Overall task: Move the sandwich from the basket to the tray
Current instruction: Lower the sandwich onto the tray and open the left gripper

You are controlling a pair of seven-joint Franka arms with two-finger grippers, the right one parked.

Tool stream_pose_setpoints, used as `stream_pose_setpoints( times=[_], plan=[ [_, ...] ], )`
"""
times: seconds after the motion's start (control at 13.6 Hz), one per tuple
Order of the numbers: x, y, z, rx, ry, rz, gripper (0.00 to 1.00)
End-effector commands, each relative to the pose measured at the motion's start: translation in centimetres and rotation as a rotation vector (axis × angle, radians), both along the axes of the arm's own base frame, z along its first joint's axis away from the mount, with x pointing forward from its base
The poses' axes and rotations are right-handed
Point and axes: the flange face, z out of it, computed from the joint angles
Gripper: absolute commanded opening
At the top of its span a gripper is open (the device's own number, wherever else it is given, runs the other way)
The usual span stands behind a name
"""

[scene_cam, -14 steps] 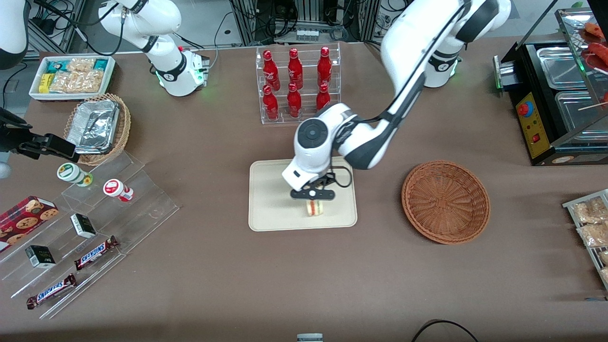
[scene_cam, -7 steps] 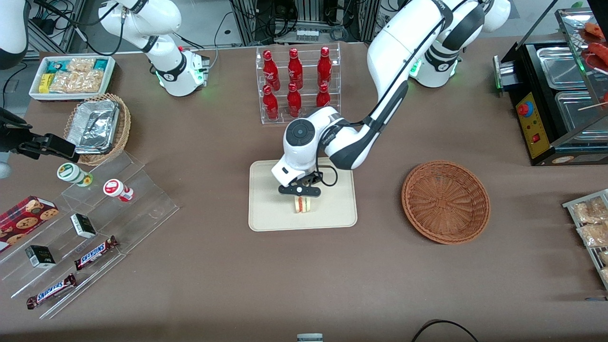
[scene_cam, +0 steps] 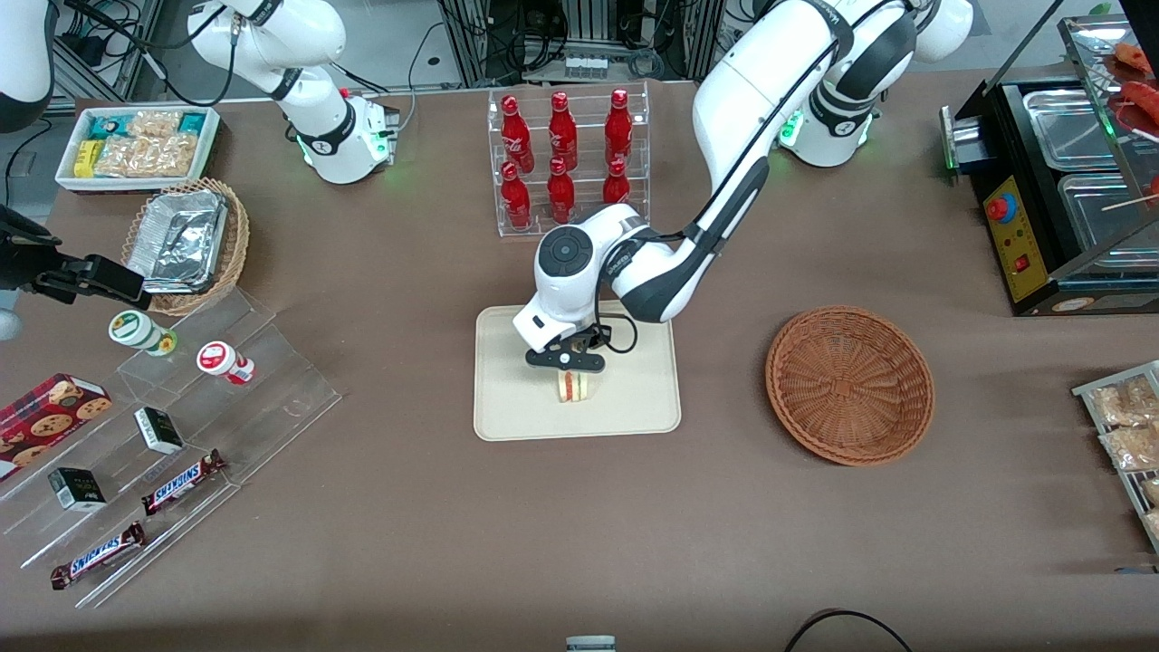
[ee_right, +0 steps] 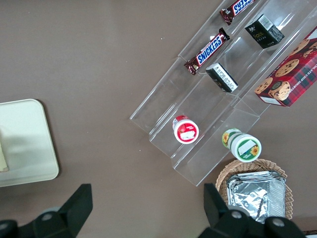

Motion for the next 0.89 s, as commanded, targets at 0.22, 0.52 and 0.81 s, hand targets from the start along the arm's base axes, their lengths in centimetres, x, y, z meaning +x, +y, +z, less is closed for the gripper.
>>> stream_pose_setpoints(
  times=[0.22,0.52,0.81],
  plan=[
    [1.4,0.0,3.4,-0.015,-0.063,0.028,1.00],
    [3.7,2.8,10.7,-0.036,-0.100,0.108,1.00],
    [5.5,8.3,18.4,0.022,-0.097,0.184,1.00]
  ],
)
